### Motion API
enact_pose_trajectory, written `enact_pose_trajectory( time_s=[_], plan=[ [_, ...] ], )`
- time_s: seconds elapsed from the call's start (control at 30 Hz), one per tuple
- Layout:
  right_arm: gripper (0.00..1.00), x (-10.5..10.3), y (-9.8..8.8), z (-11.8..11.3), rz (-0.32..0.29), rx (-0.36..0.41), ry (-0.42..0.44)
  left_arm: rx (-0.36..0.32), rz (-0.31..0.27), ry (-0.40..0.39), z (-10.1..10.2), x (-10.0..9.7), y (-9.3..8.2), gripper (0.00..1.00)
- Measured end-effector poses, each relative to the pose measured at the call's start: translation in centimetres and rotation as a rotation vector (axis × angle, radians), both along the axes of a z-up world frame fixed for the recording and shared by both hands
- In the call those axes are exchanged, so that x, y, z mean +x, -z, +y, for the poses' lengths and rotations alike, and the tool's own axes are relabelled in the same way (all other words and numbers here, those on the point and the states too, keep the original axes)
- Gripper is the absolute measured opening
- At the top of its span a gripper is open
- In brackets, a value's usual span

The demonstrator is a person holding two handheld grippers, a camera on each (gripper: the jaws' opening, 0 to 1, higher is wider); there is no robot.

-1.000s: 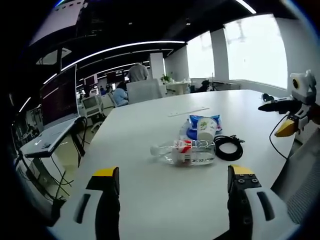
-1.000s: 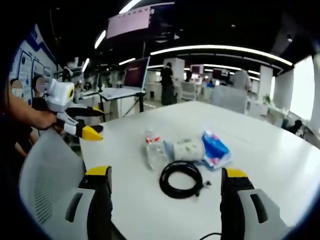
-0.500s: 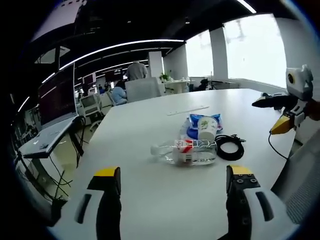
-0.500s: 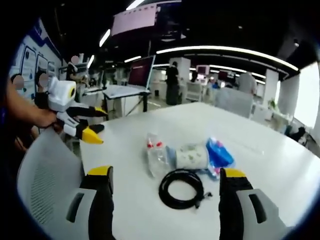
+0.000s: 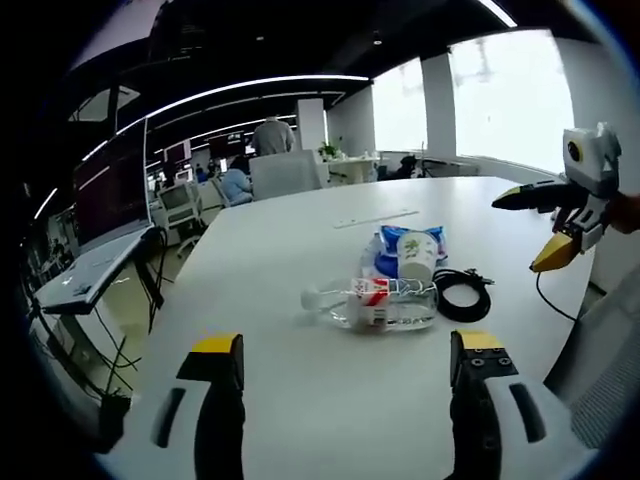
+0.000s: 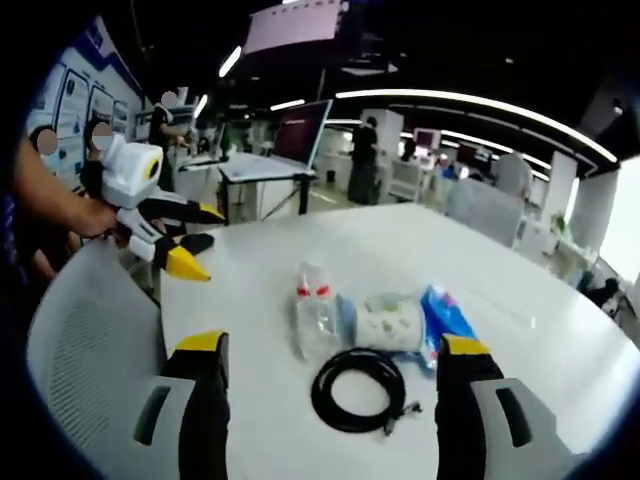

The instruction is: Arrange the tabletop items into an orderly group along one side of the table until the central work area is clear of visible clutter.

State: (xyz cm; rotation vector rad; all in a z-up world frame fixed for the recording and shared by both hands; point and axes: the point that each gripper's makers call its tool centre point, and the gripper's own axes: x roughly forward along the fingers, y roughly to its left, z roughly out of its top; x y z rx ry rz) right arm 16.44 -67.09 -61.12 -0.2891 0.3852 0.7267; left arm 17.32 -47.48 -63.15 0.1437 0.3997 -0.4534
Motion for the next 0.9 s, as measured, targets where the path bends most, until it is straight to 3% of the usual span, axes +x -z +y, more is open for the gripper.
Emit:
enact_pose_trajectory(
  time_s=[0.9],
  plan=[
    [0.81, 1.5, 0.7, 2.5, 0.047, 0.001, -0.042, -0.005, 0.02, -0.012, 1.2, 1.8, 0.3, 0.83]
  ],
)
